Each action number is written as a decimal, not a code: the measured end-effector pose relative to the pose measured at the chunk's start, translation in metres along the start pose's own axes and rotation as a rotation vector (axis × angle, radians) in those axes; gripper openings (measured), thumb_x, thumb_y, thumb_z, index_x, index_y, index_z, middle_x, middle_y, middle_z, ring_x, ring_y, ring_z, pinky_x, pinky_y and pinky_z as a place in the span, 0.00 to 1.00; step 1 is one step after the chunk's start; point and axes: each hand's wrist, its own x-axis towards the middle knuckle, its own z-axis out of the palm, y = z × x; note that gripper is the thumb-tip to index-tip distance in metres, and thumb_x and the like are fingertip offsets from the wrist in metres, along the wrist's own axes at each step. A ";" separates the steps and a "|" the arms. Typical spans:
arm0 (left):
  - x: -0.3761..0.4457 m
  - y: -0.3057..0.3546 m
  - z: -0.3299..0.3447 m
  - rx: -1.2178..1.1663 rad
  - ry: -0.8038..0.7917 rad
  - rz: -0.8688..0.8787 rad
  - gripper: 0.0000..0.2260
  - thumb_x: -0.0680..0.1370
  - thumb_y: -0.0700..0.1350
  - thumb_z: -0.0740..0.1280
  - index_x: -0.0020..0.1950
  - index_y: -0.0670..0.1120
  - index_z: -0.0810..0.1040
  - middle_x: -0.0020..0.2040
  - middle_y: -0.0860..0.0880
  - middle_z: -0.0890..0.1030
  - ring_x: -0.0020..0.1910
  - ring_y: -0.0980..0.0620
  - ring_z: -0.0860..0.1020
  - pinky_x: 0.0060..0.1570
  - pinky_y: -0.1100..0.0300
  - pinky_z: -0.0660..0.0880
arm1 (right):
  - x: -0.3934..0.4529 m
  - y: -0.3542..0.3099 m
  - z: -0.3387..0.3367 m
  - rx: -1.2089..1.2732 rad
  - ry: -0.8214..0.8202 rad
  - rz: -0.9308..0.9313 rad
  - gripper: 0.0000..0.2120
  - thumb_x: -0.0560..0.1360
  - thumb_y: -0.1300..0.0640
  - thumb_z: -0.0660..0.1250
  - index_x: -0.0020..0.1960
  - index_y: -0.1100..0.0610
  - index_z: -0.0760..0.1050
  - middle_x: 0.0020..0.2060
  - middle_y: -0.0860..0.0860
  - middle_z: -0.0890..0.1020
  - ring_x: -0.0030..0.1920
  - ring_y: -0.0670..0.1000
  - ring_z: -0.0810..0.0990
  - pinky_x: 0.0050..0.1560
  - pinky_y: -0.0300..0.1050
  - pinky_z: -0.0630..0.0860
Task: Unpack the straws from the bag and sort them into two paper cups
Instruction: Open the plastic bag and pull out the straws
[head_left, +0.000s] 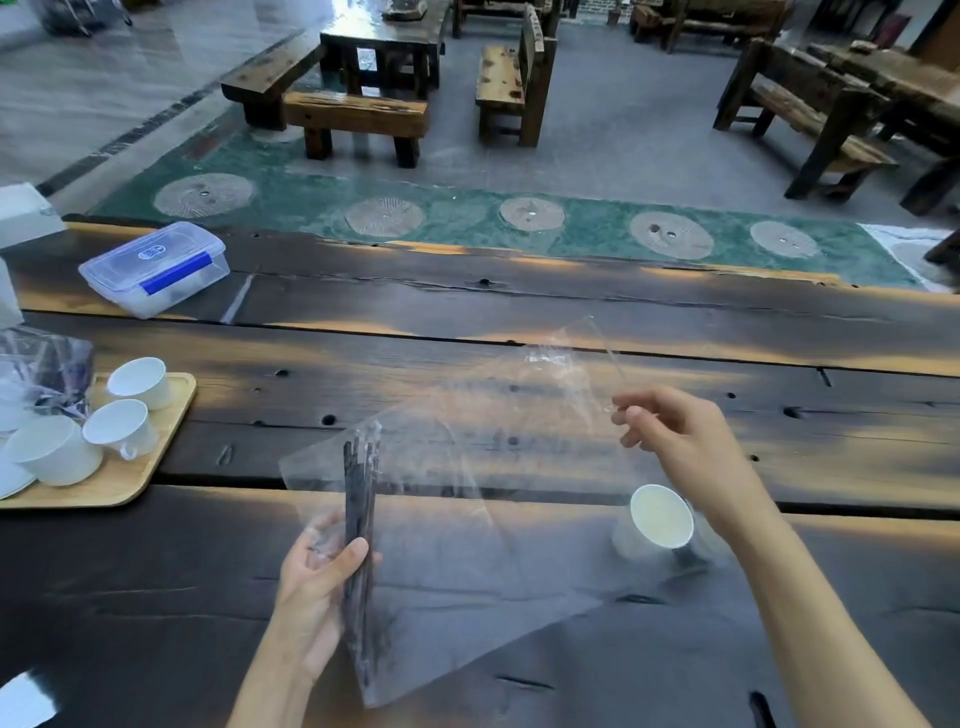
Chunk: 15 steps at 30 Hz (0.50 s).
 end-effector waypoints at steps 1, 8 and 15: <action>-0.001 0.001 0.001 0.010 -0.006 0.014 0.14 0.73 0.28 0.64 0.52 0.45 0.77 0.46 0.45 0.84 0.36 0.53 0.83 0.38 0.61 0.82 | 0.000 0.003 0.001 0.005 -0.019 0.039 0.08 0.78 0.60 0.65 0.52 0.53 0.81 0.44 0.50 0.85 0.40 0.46 0.82 0.45 0.38 0.77; -0.002 0.004 0.001 0.094 -0.055 0.074 0.14 0.69 0.30 0.68 0.51 0.43 0.77 0.48 0.43 0.82 0.43 0.52 0.83 0.42 0.59 0.82 | 0.004 0.019 0.019 0.066 -0.059 0.232 0.08 0.74 0.56 0.72 0.52 0.57 0.82 0.43 0.56 0.83 0.41 0.47 0.79 0.45 0.38 0.73; -0.001 0.010 -0.004 0.142 -0.047 0.088 0.16 0.69 0.31 0.69 0.55 0.41 0.77 0.50 0.43 0.82 0.44 0.51 0.82 0.42 0.60 0.82 | 0.007 0.031 0.029 0.213 -0.074 0.311 0.05 0.72 0.60 0.74 0.38 0.57 0.81 0.35 0.52 0.80 0.37 0.48 0.74 0.42 0.42 0.67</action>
